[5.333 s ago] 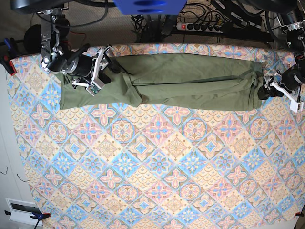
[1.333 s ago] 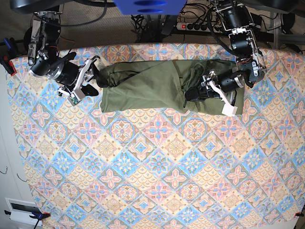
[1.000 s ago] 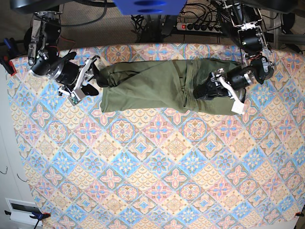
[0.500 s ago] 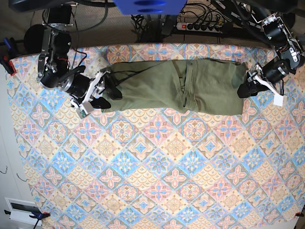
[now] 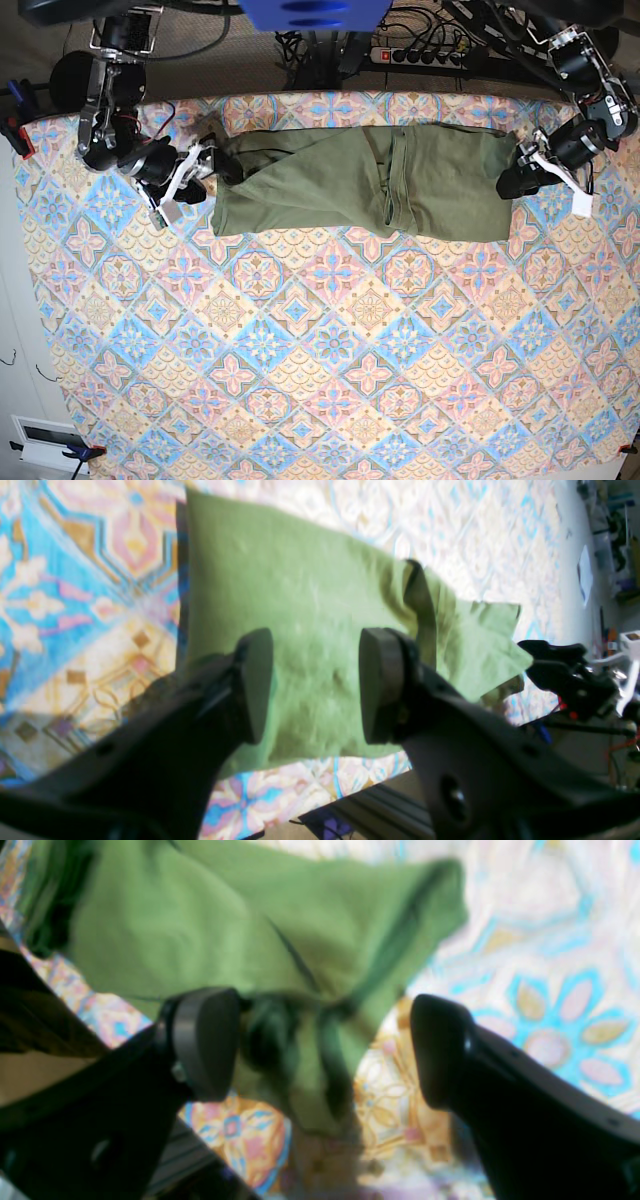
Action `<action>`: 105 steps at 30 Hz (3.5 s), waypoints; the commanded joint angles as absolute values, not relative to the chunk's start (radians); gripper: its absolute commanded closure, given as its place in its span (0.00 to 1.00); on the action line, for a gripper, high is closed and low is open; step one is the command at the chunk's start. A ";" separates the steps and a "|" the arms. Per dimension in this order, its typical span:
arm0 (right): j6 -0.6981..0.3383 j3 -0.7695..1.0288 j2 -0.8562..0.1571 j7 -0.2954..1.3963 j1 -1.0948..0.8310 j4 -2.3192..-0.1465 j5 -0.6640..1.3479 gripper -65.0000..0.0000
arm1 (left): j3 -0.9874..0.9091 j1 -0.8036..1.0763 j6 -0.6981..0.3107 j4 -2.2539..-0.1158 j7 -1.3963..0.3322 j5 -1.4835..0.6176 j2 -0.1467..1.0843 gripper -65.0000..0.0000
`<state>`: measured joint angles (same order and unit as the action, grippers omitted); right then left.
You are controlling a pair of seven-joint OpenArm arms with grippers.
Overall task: Layout the t-shirt on the table in an organized manner, then fold the t-shirt properly
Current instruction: 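Grasp the strip end with the right gripper and lift it, then fold the strip end with the right gripper over toward the middle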
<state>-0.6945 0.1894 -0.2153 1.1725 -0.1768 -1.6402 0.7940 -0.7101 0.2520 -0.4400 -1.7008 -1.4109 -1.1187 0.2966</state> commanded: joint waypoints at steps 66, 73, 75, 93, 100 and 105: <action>-0.698 0.463 -0.211 1.210 0.027 -1.389 0.829 0.99 | -0.717 0.216 -0.444 -1.607 -1.365 -1.141 0.325 0.76; -0.698 0.397 -0.200 1.264 0.025 -1.514 0.917 0.99 | -0.717 0.216 -0.443 -1.606 -1.365 -1.136 0.325 1.00; -0.698 0.344 -0.162 1.264 0.025 -1.558 0.917 0.99 | -0.717 0.216 -0.441 -1.606 -1.365 -1.115 0.323 1.00; -0.698 0.044 -0.005 1.270 0.024 -1.758 0.917 0.99 | -0.711 0.217 -0.441 -1.604 -1.365 -1.047 0.315 1.00; -0.698 -0.047 -0.002 1.267 0.030 -1.753 0.912 0.99 | -0.711 0.217 -0.441 -1.604 -1.365 -1.046 0.302 1.00; -0.698 -0.202 -0.010 1.271 0.110 -1.753 0.881 0.99 | -0.711 0.219 -0.441 -1.604 -1.365 -1.046 0.288 1.00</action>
